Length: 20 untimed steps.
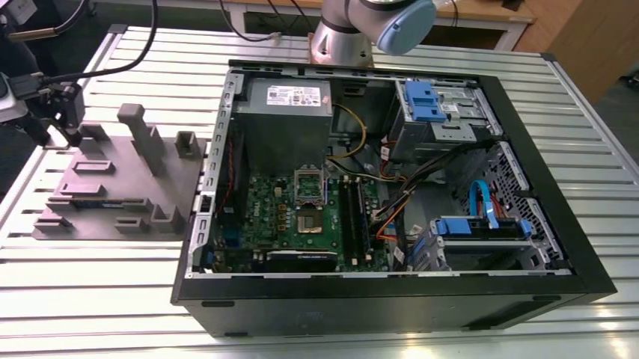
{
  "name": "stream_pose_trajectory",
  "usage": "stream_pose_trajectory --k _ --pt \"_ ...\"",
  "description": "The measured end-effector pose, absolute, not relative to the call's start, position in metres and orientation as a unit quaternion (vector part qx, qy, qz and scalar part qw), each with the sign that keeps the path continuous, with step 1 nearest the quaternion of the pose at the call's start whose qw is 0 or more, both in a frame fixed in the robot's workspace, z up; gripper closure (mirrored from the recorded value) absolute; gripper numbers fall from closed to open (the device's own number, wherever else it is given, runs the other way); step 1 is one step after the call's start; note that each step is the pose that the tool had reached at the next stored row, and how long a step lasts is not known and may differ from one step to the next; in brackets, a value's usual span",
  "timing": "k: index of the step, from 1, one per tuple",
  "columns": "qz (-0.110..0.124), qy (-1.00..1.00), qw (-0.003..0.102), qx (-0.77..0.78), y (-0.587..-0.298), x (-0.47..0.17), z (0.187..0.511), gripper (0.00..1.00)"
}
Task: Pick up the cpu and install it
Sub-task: 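Pick up the cpu and move it towards the insertion slot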
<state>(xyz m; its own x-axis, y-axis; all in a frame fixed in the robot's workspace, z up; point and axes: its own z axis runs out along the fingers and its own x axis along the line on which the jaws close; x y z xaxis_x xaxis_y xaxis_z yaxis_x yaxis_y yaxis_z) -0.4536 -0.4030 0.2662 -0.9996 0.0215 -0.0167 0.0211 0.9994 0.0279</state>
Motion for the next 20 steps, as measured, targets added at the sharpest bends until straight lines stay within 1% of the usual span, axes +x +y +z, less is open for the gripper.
stream_pose_trajectory --k 20 --pt "0.014 1.0 0.008 0.011 -0.4028 -0.4536 0.2747 0.53"
